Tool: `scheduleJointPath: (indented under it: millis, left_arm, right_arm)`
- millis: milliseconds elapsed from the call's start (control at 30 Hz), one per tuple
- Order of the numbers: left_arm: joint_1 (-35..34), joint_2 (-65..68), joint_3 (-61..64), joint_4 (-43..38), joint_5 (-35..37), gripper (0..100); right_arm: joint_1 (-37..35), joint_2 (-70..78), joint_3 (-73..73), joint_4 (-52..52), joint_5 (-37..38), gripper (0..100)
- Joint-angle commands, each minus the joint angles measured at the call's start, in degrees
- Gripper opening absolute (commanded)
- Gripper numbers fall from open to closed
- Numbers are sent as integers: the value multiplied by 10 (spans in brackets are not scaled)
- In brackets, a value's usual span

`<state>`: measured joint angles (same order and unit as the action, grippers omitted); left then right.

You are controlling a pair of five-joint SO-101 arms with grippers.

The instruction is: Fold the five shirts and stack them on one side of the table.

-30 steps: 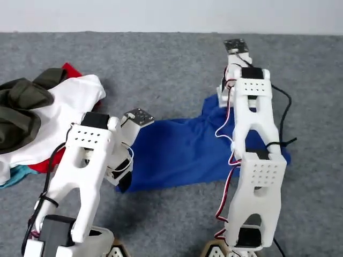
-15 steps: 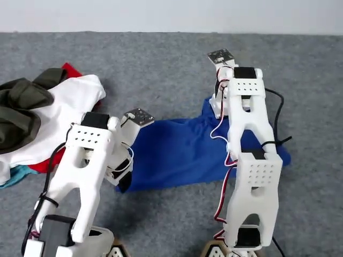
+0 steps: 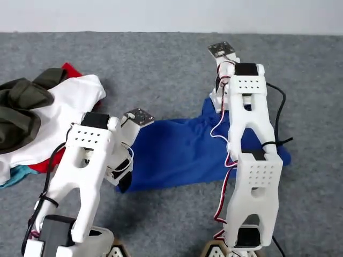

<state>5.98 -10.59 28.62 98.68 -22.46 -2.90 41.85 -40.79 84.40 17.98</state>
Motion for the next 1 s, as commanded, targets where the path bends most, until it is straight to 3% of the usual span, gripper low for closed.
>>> scheduleJointPath:
  millis: [0, 267, 667, 967]
  left_arm:
    - [2, -20, 0, -7, 5, 163]
    - [0, -20, 0, -6, 5, 163]
    - [0, -20, 0, -5, 5, 163]
    - [4, -16, 0, -8, 5, 163]
  right_arm:
    - [-2, -42, -37, 10, 6, 16]
    - [15, -29, -35, 109, 7, 15]
    - [14, 105, -38, -15, 6, 15]
    - [-31, 65, -39, -65, 6, 15]
